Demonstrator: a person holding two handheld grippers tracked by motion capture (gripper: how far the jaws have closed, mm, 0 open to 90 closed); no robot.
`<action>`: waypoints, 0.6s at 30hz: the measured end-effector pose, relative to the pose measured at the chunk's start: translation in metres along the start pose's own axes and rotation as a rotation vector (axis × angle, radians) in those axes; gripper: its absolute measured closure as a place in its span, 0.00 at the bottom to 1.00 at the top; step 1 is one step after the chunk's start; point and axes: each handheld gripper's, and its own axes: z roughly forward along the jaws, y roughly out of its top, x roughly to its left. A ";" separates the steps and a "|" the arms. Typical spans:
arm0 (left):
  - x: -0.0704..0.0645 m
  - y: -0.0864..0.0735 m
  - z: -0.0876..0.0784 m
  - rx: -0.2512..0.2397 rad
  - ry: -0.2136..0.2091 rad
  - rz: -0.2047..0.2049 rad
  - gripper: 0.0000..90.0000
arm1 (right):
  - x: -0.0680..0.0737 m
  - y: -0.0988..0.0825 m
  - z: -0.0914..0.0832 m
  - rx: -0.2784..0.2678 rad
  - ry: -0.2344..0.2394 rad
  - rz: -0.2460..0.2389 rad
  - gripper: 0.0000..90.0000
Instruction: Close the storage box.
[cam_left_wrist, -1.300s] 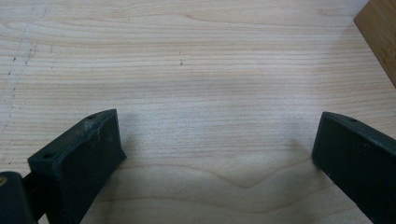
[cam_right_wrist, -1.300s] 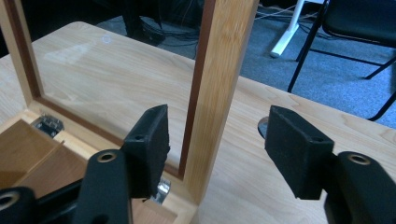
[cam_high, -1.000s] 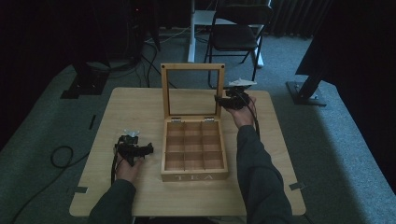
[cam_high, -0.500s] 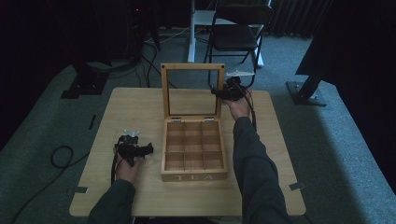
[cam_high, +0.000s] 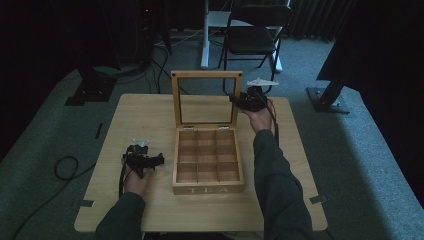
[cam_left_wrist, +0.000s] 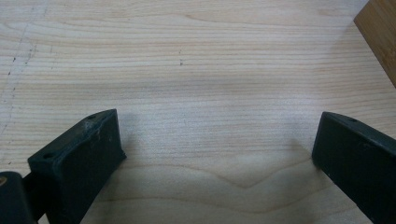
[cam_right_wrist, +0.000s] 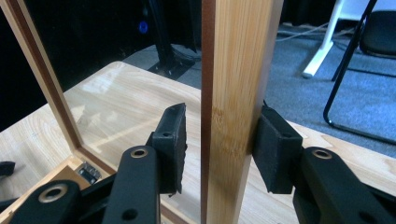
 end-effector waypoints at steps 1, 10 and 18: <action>0.000 0.000 0.000 0.000 0.000 0.000 0.02 | 0.000 0.000 0.000 0.000 0.000 0.000 0.63; 0.000 0.000 0.000 -0.002 0.001 0.000 0.02 | 0.014 -0.008 -0.019 -0.021 -0.009 -0.045 0.62; 0.000 0.000 0.000 -0.001 0.001 0.000 0.02 | 0.020 -0.012 -0.029 -0.015 -0.008 -0.076 0.62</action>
